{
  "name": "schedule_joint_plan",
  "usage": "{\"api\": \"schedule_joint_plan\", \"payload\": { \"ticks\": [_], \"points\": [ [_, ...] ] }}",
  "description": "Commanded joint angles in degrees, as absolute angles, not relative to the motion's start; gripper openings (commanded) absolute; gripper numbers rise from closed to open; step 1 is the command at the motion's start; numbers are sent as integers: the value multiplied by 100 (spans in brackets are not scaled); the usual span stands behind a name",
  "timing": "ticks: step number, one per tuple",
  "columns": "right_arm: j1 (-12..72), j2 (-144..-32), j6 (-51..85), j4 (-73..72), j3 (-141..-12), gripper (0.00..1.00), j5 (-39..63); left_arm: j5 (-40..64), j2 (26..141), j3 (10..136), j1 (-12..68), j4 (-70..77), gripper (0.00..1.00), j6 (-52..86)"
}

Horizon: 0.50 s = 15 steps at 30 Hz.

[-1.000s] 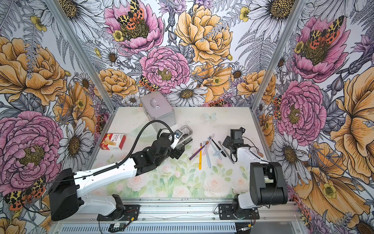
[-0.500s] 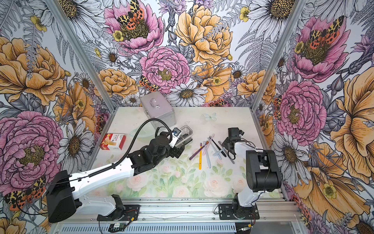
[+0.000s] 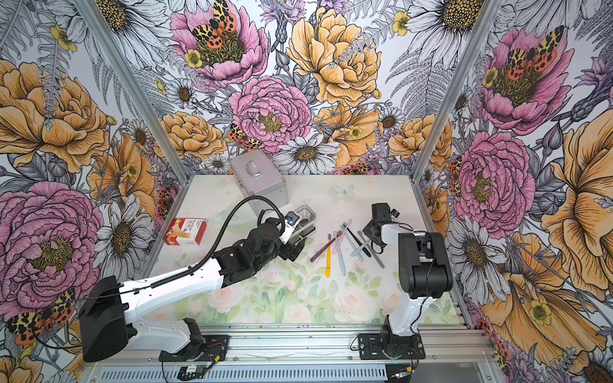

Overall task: Place the toothbrush into the toothbrush holder
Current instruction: Pick up the toothbrush from the center of the board.

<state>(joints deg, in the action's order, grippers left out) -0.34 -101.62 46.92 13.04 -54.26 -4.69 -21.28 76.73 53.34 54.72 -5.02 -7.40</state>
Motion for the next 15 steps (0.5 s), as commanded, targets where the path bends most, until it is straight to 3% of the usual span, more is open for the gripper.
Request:
{"api": "schedule_joint_plan", "payload": {
  "ticks": [1,5,15],
  "points": [
    [-117,-10479,4684,1501,-5533,22,-202,-1941,7553,5145,5449,-248,99,-624],
    [-188,-10614,4531,1529,-5685,0,29,-1873,7436,5045,5447,-185,99,-574],
    [-201,-10560,4301,1521,-5714,0,298,-1503,7570,5222,5409,-180,99,-414]
  ]
}}
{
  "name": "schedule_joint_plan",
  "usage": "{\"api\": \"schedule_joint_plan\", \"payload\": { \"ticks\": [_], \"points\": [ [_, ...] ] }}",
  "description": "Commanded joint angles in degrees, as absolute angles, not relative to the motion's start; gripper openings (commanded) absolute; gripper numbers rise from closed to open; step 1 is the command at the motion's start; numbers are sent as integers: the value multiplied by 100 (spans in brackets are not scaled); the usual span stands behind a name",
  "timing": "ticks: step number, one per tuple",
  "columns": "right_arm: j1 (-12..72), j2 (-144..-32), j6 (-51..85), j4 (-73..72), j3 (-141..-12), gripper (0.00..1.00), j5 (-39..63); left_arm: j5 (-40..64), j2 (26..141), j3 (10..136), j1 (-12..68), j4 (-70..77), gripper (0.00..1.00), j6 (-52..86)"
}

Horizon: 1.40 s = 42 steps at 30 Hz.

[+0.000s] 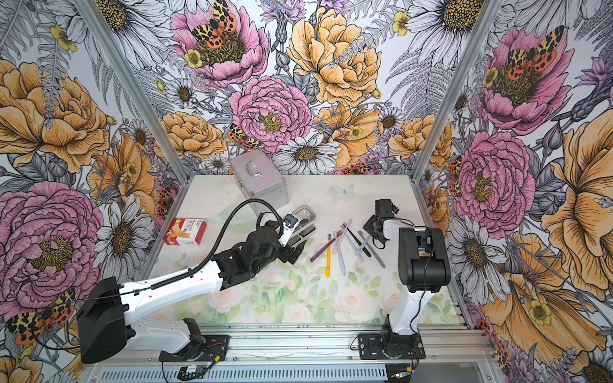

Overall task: Place the toothbrush into the toothbrush holder
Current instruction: Pick up the toothbrush from the center of the board.

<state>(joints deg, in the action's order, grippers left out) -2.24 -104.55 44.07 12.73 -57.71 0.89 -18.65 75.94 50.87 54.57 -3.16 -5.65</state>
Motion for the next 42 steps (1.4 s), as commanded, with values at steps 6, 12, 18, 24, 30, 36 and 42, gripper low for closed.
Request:
{"api": "schedule_joint_plan", "payload": {
  "ticks": [6,12,18,24,30,36,42],
  "points": [
    [9,-9895,3967,1523,-5700,0,414,-878,8009,5828,5383,-524,99,-160],
    [262,-8971,3816,1521,-5454,0,649,-95,8707,6453,5348,-690,99,241],
    [426,-8021,3848,1521,-5185,0,712,875,9514,7156,5287,-833,98,693],
    [491,-7327,3995,1535,-5089,0,836,1625,10093,7724,5326,-758,98,1069],
    [505,-6818,4276,1540,-4929,0,1027,1985,10683,8170,5344,-552,93,1353],
    [528,-6369,4336,1556,-4760,0,1028,2434,11321,8751,5379,-325,86,1571],
    [519,-6274,4348,1604,-4746,0,1226,2592,11751,9158,5388,-291,68,1676]
  ]
}}
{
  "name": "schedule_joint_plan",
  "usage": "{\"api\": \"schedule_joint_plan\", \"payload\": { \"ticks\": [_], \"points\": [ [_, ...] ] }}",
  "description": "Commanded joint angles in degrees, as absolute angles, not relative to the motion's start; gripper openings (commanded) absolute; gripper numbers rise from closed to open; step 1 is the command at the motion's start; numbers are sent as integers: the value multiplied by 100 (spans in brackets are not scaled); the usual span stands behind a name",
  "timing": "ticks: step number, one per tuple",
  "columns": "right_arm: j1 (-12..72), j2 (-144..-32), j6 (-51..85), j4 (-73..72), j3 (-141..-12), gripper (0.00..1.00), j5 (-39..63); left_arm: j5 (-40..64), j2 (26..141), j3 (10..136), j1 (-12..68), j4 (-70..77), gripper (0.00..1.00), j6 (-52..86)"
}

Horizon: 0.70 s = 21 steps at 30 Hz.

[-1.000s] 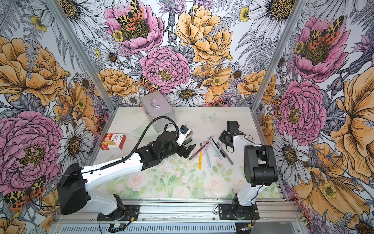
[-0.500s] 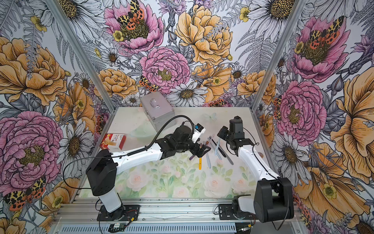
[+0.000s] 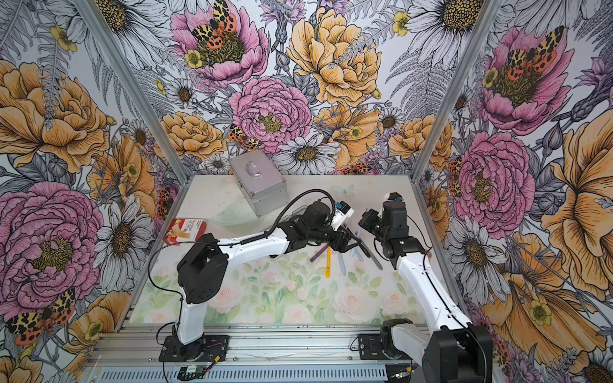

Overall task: Place the toothbrush into the toothbrush holder
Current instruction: Pick up the toothbrush from the center of the board.

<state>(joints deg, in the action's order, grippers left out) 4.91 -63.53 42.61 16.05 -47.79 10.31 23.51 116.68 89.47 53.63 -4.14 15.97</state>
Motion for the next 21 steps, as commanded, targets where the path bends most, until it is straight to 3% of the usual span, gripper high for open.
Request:
{"api": "schedule_joint_plan", "payload": {
  "ticks": [1,4,7,9,10,13,16,18,21],
  "points": [
    [518,-6271,4350,1608,-4748,0,1276,2612,11805,9200,5380,-288,64,1687],
    [526,-6204,4311,1608,-4707,0,1306,2616,11917,9231,5373,-268,39,1688],
    [526,-6085,4250,1608,-4643,0,1283,2669,11927,9127,5352,-70,23,1687],
    [518,-6026,4227,1600,-4605,0,1296,2744,11917,9023,5336,124,4,1743],
    [525,-6009,4226,1604,-4582,0,1316,2774,11897,8971,5327,240,0,1778],
    [487,-5867,4177,1598,-4493,0,1416,2853,11865,8802,5272,548,0,1965],
    [451,-5604,4116,1606,-4388,33,1452,2915,11833,8715,5220,663,0,2031],
    [417,-5484,4117,1608,-4344,48,1520,2885,11787,8658,5237,703,0,1977],
    [387,-5475,4069,1608,-4334,53,1612,2905,11726,8649,5271,703,0,1932]
  ]
}}
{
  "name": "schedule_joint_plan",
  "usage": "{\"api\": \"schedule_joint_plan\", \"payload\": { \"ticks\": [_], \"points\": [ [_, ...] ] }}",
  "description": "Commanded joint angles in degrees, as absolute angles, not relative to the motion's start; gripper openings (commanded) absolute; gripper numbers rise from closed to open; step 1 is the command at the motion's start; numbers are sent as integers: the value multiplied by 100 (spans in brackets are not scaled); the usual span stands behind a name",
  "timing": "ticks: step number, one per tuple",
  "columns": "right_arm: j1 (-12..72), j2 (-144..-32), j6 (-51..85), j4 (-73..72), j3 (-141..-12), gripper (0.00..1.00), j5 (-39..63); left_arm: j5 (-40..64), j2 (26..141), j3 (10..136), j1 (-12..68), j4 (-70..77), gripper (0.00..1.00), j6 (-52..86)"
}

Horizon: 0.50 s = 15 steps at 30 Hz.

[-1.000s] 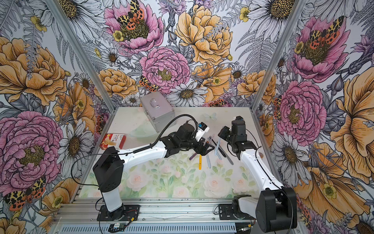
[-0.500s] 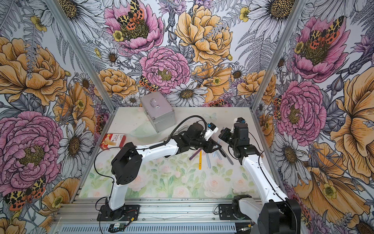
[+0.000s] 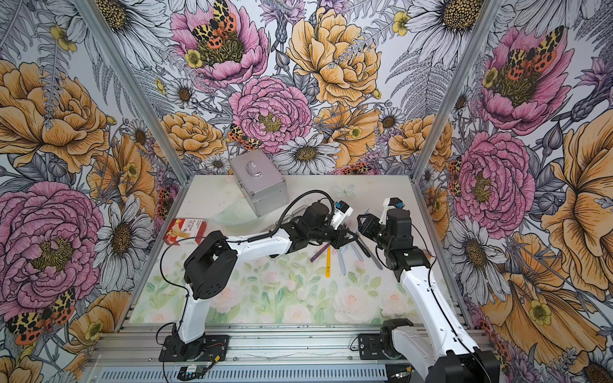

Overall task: Place the toothbrush into the toothbrush holder
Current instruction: Pick up the toothbrush from the center of the board.

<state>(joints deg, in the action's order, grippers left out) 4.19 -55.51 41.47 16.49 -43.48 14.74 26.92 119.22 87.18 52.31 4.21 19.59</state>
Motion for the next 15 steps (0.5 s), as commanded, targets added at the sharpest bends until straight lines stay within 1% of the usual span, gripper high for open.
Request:
{"api": "schedule_joint_plan", "payload": {
  "ticks": [1,3,4,6,9,10,11,12,13,14,15],
  "points": [
    [380,-5475,4062,1593,-4321,53,1609,2910,11709,8647,5298,704,0,1911],
    [369,-5510,4037,1595,-4321,51,1574,2942,11683,8644,5349,694,0,1849],
    [360,-5533,4010,1596,-4333,45,1568,2963,11685,8635,5391,694,0,1827],
    [345,-5599,3964,1592,-4350,39,1547,2996,11687,8656,5448,685,0,1794],
    [283,-5723,3972,1591,-4361,37,1516,2963,11647,8625,5527,640,0,1725],
    [249,-5737,3940,1584,-4363,35,1459,2964,11629,8622,5552,605,0,1679],
    [227,-5749,3901,1582,-4368,32,1398,2947,11604,8602,5569,583,0,1647],
    [200,-5748,3864,1582,-4369,22,1354,2920,11569,8553,5589,571,0,1612],
    [186,-5744,3823,1582,-4378,4,1336,2898,11509,8495,5603,571,0,1589],
    [186,-5733,3800,1590,-4390,0,1335,2867,11465,8448,5607,571,0,1582],
    [189,-5718,3776,1582,-4389,0,1364,2818,11420,8387,5612,571,0,1574]
  ]
}}
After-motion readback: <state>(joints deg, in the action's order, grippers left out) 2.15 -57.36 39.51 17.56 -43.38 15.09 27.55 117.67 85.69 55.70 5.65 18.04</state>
